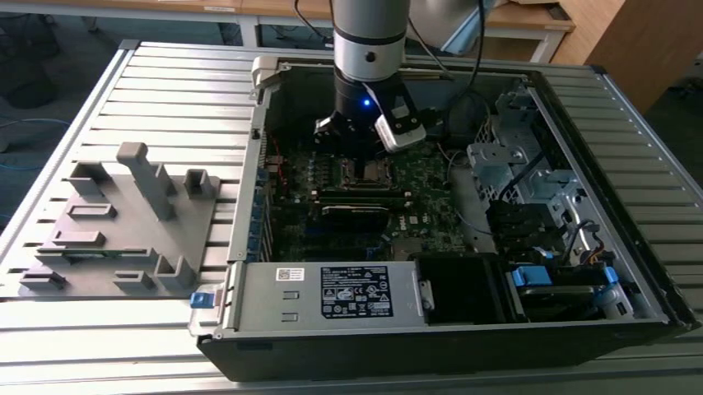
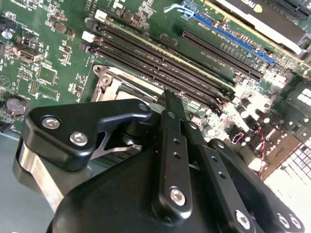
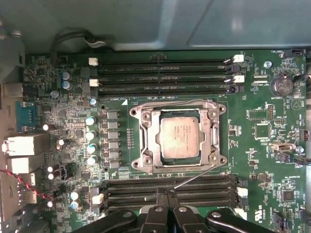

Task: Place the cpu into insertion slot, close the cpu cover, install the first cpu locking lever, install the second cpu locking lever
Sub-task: 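Install the second cpu locking lever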

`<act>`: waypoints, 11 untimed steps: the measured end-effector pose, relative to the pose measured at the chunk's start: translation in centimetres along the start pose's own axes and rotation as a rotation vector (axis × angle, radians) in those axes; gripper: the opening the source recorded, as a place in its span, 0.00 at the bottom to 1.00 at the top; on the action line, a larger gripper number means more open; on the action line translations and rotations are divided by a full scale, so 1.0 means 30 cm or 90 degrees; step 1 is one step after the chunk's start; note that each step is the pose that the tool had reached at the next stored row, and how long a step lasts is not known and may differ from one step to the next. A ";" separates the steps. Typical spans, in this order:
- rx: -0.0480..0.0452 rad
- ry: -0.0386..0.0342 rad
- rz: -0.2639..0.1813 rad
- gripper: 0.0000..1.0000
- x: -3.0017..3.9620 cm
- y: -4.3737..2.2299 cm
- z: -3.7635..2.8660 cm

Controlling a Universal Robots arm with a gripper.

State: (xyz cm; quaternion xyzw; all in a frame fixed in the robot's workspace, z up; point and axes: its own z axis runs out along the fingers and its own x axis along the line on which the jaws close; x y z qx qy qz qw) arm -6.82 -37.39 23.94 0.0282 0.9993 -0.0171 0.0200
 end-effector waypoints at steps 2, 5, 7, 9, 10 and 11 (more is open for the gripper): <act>0.0000 0.0000 0.000 0.10 0.001 0.000 0.003; -0.0007 0.0002 0.000 0.10 0.001 0.000 0.005; -0.0023 0.0001 0.000 0.10 0.002 -0.001 0.008; -0.0035 0.0002 0.000 0.10 0.004 -0.002 0.010; -0.0037 0.0002 0.000 0.10 0.006 -0.002 0.011; -0.0039 0.0003 0.000 0.10 0.008 -0.002 0.013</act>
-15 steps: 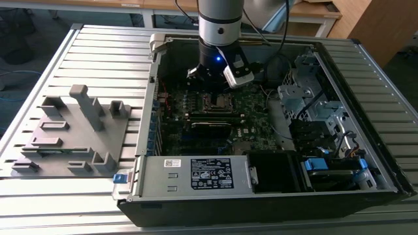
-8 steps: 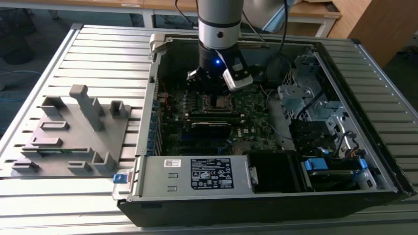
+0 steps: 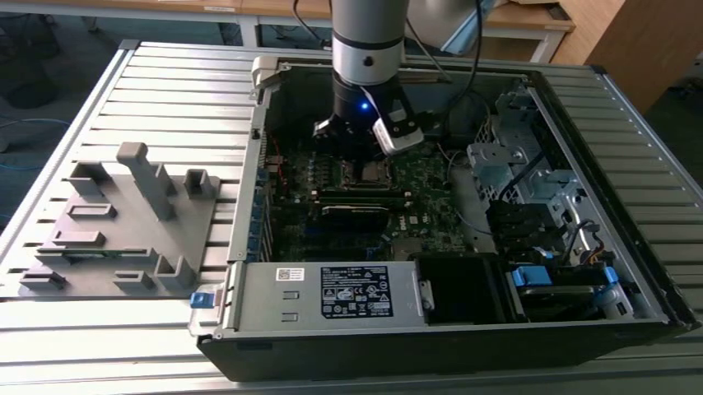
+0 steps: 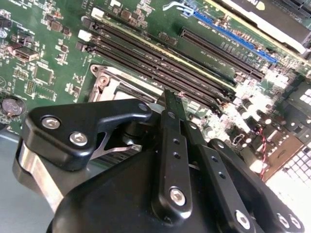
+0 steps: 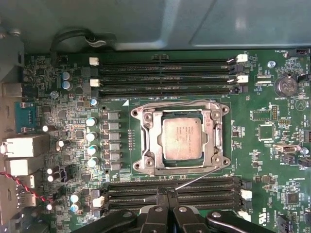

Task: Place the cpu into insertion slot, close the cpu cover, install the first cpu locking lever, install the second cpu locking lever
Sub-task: 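Install the second cpu locking lever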

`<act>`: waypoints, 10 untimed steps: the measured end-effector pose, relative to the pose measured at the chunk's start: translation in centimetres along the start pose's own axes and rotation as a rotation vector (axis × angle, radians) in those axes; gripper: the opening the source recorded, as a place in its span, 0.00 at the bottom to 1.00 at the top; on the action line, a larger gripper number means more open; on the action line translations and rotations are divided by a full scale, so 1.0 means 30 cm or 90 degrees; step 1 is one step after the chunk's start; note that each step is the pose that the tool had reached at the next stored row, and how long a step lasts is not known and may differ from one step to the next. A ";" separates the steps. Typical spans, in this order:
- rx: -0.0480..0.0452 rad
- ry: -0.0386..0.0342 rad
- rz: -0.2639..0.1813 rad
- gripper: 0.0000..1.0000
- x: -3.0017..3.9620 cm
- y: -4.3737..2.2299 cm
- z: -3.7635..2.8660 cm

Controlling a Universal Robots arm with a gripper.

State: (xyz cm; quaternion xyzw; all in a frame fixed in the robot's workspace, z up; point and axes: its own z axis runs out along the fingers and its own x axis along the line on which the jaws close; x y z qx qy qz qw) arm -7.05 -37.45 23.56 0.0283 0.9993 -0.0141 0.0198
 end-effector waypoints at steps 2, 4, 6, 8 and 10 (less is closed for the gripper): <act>-0.0004 0.0000 0.000 0.10 0.004 -0.001 0.002; -0.0007 -0.0001 0.000 0.10 0.004 -0.002 0.005; -0.0007 0.0000 0.000 0.10 0.006 -0.004 0.011; -0.0008 0.0000 0.000 0.10 0.006 -0.006 0.019; -0.0008 0.0000 0.000 0.10 0.007 -0.007 0.026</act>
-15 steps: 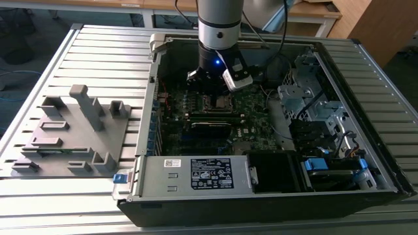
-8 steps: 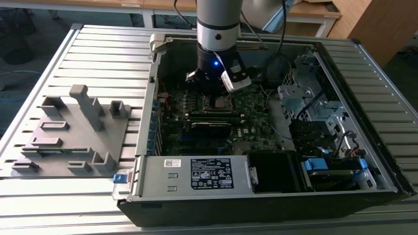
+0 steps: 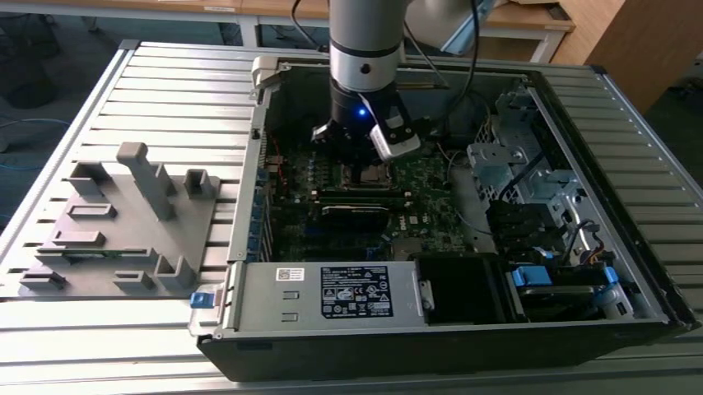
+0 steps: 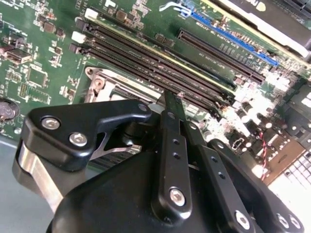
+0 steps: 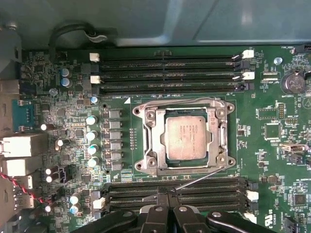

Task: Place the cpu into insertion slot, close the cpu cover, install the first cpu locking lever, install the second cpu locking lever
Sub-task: 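Install the second cpu locking lever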

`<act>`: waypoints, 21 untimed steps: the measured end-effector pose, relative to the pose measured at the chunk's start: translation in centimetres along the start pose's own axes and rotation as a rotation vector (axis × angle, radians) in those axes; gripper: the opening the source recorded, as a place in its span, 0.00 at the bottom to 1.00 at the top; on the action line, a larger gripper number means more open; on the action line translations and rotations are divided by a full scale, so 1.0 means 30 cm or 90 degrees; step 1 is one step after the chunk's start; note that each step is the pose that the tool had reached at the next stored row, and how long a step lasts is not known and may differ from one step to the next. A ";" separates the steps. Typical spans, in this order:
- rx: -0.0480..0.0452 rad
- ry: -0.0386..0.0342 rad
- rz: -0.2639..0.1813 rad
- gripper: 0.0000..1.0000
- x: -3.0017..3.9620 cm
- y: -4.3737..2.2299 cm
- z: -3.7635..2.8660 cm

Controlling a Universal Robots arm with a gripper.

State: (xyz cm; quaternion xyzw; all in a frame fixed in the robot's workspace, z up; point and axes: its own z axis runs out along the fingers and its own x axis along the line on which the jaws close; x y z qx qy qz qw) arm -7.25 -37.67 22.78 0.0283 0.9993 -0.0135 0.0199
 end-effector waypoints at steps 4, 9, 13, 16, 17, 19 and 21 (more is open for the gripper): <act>0.0000 0.0000 0.000 0.10 0.005 -0.003 0.005; 0.0001 0.0001 0.000 0.10 0.006 -0.005 0.012; 0.0000 0.0000 0.000 0.10 0.007 -0.005 0.025; 0.0000 0.0000 0.000 0.10 0.007 -0.005 0.031; 0.0000 0.0000 0.000 0.10 0.008 -0.005 0.033; 0.0001 0.0000 0.000 0.10 0.010 -0.006 0.037; 0.0002 0.0001 0.000 0.10 0.013 -0.006 0.041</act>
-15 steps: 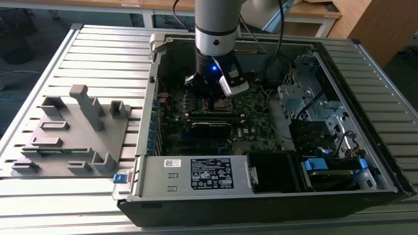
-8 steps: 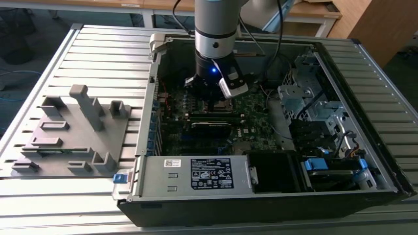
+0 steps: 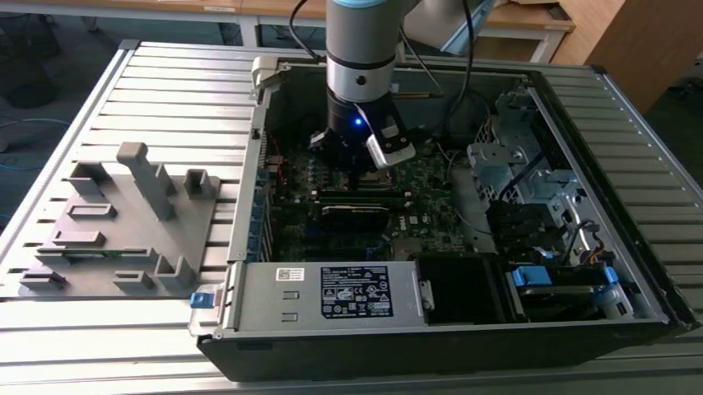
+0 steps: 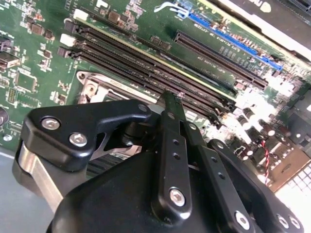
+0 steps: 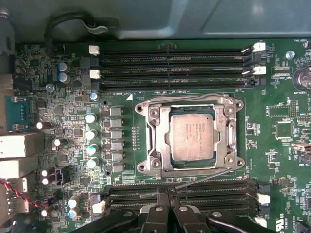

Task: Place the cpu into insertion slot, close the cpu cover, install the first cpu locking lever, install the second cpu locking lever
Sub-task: 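Install the second cpu locking lever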

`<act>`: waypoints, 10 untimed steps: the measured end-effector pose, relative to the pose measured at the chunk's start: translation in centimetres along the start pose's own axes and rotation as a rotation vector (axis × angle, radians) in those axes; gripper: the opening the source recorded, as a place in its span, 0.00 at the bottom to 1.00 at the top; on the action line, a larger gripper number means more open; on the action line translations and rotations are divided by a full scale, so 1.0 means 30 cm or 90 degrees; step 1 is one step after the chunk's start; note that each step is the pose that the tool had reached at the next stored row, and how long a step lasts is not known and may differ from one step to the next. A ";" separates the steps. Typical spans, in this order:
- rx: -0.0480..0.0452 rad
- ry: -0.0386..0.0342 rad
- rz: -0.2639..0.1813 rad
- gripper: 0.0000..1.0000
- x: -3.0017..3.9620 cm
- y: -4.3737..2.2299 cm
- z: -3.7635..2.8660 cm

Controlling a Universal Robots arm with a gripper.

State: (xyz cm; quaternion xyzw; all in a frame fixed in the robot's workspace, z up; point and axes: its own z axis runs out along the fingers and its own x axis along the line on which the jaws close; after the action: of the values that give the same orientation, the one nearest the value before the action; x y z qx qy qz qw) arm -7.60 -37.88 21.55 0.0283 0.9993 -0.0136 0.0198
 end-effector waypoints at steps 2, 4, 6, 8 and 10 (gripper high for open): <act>-0.0001 -0.0001 0.000 0.10 0.002 0.000 0.003; 0.0000 0.0000 0.000 0.10 0.003 0.000 0.004; 0.0000 0.0000 0.000 0.10 0.003 0.000 0.004; 0.0000 -0.0001 0.000 0.10 0.003 0.000 0.004; -0.0012 -0.0001 0.000 0.10 0.011 -0.002 0.005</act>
State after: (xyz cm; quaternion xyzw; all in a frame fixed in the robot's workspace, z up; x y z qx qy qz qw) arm -7.94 -37.91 21.40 0.0283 0.9993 -0.0126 0.0199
